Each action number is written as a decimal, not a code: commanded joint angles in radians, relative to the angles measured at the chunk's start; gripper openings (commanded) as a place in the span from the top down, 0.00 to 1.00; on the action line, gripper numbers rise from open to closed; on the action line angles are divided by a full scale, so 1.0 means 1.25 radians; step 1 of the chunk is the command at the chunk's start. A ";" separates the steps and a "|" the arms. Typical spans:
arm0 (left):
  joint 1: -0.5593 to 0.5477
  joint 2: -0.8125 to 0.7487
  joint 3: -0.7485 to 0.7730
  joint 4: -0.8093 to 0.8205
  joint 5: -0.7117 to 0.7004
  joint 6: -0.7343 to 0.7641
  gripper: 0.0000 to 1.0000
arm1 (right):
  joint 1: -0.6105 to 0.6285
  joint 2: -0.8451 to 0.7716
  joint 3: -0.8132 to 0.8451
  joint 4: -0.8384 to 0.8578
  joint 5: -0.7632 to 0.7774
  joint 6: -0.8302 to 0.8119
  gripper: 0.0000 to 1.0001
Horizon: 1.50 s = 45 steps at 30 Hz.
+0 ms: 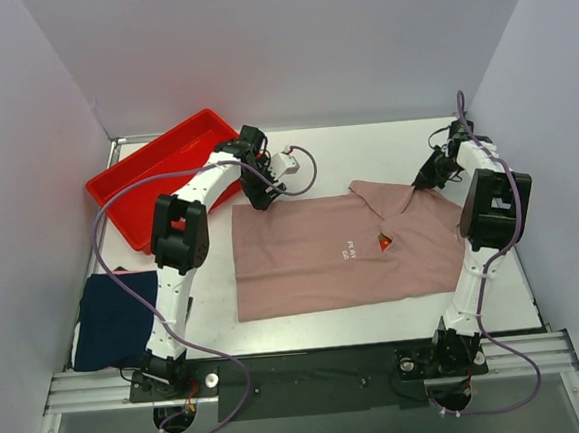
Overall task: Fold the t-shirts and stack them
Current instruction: Grap the side of the flattened tshirt furthest away from the robot with both arms, then fold the other side of the tshirt into a rectangle
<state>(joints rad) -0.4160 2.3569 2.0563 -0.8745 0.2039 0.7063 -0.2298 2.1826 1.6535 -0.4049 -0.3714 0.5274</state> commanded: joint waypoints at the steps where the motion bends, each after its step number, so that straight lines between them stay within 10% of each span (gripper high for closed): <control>1: 0.001 0.030 0.072 -0.051 0.015 0.041 0.20 | -0.008 -0.093 -0.011 -0.006 -0.053 -0.006 1.00; 12: -0.005 0.074 0.037 -0.148 0.057 0.116 0.36 | -0.025 -0.160 -0.039 -0.022 -0.152 -0.012 1.00; 17: -0.003 0.067 0.023 -0.134 0.022 0.098 1.00 | -0.055 -0.210 -0.070 -0.034 -0.193 -0.010 1.00; 38: -0.061 -0.372 -0.386 -0.126 0.109 0.025 1.00 | -0.231 -0.432 -0.321 -0.119 -0.308 -0.079 1.00; 45: -0.111 -0.379 -0.461 -0.367 0.232 0.150 0.48 | -0.222 -0.408 -0.372 -0.115 -0.303 -0.094 1.00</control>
<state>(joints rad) -0.5373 1.9030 1.4895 -1.0798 0.3458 0.7830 -0.5156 1.6711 1.1843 -0.5270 -0.7303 0.4404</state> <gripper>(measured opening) 0.413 0.007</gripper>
